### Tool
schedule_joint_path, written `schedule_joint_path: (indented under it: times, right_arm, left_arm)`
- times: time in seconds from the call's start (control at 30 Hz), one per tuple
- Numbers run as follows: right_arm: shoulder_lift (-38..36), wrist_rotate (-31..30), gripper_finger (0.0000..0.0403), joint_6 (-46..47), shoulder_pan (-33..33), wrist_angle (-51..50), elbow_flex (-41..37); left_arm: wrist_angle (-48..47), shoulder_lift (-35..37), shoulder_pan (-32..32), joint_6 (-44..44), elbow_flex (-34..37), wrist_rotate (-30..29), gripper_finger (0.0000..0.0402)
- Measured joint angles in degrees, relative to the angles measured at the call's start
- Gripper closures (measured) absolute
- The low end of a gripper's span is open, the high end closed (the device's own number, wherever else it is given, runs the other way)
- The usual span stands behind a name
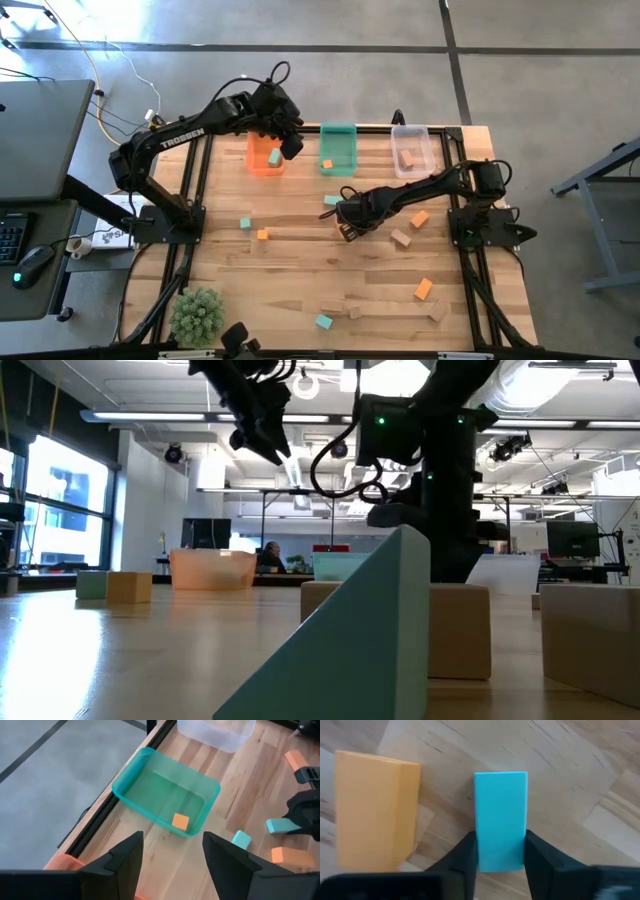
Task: Sort & place blocks by color
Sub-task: Put the light blue block into the orange bin
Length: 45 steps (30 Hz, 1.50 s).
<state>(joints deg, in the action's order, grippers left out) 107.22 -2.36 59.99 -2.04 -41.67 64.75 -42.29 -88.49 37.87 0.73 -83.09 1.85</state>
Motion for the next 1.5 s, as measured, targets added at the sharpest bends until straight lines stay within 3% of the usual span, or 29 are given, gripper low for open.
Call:
schedule_joint_path:
  times: [0.27,0.47,0.87,1.13,1.27,1.5]
  right_arm:
    - [-2.5,1.3,0.0309,0.7,0.1,-1.4,-0.4]
    - [-8.5,-2.2,0.0309,0.2,0.2,-0.9,-0.4]
    - [-23.1,-12.4,0.0309,-3.1,0.2,4.6,-0.3]
    - [-29.7,-17.5,0.0309,-9.8,0.2,11.2,-0.3]
    - [-30.4,-17.6,0.0309,-15.6,0.2,16.8,-0.3]
    - [-30.4,-18.6,0.0309,-24.8,0.2,29.8,-0.3]
  left_arm:
    - [-0.4,0.0,0.0,0.0,0.0,0.0,0.021]
    - [0.0,0.0,0.0,-0.1,0.0,1.5,0.021]
    - [6.1,0.0,0.0,-0.5,0.0,22.6,0.021]
    - [6.5,0.0,-0.4,-0.6,0.0,36.7,0.0185]
    - [7.0,0.0,-1.6,-0.5,0.0,40.4,0.0166]
    - [11.0,0.0,-5.3,0.6,0.0,41.3,0.0145]
